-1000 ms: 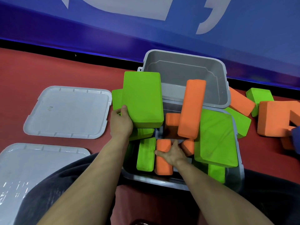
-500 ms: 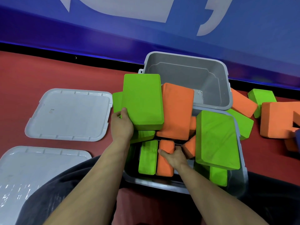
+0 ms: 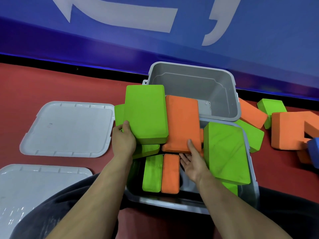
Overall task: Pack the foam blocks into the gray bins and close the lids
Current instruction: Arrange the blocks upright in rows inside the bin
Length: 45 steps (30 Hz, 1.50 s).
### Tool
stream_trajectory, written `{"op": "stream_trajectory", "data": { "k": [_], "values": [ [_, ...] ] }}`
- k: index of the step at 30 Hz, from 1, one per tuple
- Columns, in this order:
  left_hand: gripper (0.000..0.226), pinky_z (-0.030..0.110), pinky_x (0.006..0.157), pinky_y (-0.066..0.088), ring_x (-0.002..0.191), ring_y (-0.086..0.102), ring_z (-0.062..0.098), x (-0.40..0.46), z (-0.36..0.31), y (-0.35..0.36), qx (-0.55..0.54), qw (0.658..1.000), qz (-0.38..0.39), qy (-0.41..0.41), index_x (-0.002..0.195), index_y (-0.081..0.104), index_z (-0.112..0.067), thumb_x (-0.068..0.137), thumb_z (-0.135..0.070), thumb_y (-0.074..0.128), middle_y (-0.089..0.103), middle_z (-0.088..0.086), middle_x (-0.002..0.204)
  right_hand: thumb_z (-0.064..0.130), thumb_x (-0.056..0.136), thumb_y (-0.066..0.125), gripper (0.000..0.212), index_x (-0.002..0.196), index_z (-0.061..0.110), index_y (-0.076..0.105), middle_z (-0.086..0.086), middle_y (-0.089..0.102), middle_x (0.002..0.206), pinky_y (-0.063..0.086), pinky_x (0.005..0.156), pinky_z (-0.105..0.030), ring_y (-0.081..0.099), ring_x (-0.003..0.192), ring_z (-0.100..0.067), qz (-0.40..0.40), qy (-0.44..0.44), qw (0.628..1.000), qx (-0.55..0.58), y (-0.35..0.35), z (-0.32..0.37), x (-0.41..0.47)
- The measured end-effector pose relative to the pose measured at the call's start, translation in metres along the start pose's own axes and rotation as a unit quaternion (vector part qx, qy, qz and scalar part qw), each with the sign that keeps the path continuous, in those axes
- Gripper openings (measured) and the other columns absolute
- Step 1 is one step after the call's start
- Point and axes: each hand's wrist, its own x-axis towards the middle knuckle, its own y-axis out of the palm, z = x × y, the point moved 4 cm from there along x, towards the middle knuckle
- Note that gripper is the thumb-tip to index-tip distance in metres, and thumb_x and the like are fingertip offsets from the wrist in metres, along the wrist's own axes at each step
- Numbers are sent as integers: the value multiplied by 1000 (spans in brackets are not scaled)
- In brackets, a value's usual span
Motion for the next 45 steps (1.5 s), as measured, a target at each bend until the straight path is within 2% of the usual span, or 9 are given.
{"op": "stream_trajectory", "data": {
  "k": [9, 16, 21, 24, 26, 31, 37, 42, 45],
  "values": [
    [52, 38, 97, 40, 127, 53, 36, -2, -1, 0, 1, 1000, 8, 6, 135, 52, 2, 107, -40, 40, 57, 23, 138, 31, 89, 76, 45, 127, 11, 61, -6, 70, 125, 57, 76, -26, 68, 113, -21, -39, -172, 984, -27, 0, 44, -34],
    [52, 39, 100, 40, 129, 52, 36, -9, -4, -4, 3, 1000, 27, 8, 136, 51, 3, 107, -39, 42, 55, 23, 140, 44, 89, 75, 51, 131, 19, 61, 5, 70, 119, 57, 93, -34, 68, 112, -17, -135, -273, 952, -30, -43, 93, -68],
    [51, 38, 98, 40, 128, 52, 37, -11, -5, -3, 5, 999, 33, 4, 135, 52, 4, 107, -38, 42, 56, 24, 139, 85, 57, 71, 100, 128, 15, 61, -10, 65, 128, 53, 99, -52, 64, 111, -34, -326, -198, 913, -147, -96, 103, -56],
    [50, 37, 98, 40, 129, 52, 36, -11, -6, -3, 1, 999, 36, 5, 136, 52, 4, 108, -36, 42, 56, 24, 140, 75, 79, 62, 95, 142, 7, 46, -22, 43, 145, 37, 111, -53, 43, 133, -44, -430, -125, 859, -248, -107, 111, -71],
    [50, 37, 98, 40, 129, 52, 36, -10, -4, -4, -4, 999, 35, 2, 135, 51, 4, 107, -37, 42, 56, 24, 139, 61, 89, 64, 82, 147, 8, 41, -20, 37, 149, 30, 112, -49, 33, 139, -41, -444, -195, 833, -268, -97, 116, -90],
    [44, 43, 104, 41, 127, 52, 36, -3, 1, -3, 15, 999, 11, 33, 140, 49, -9, 105, -35, 47, 55, 21, 139, 39, 96, 66, 36, 122, 15, 60, -1, 55, 118, 46, 98, -42, 52, 111, -21, -235, -504, 732, -394, -31, 99, -110],
    [29, 41, 106, 39, 123, 54, 37, -8, -19, 0, 147, 952, 0, 268, 123, 69, -10, 101, -11, 50, 60, 18, 131, 37, 92, 71, 28, 116, 26, 63, 9, 60, 112, 52, 90, -39, 61, 103, -11, -71, -472, 730, -489, 14, 61, -76],
    [50, 48, 103, 43, 128, 48, 35, -7, -31, 5, 250, 951, 43, 177, 124, 56, -25, 88, -59, 62, 50, 11, 138, 39, 92, 71, 38, 123, 20, 63, 1, 63, 124, 50, 97, -38, 63, 112, -17, -68, -392, 733, -552, 18, 55, -42],
    [47, 46, 103, 43, 126, 49, 37, 11, -39, 9, 234, 957, 101, 141, 112, 52, -24, 83, -55, 73, 47, 15, 137, 38, 93, 71, 39, 123, 14, 63, -2, 66, 122, 49, 99, -35, 63, 116, -20, -62, -308, 825, -470, 28, 54, -25]
  ]
}}
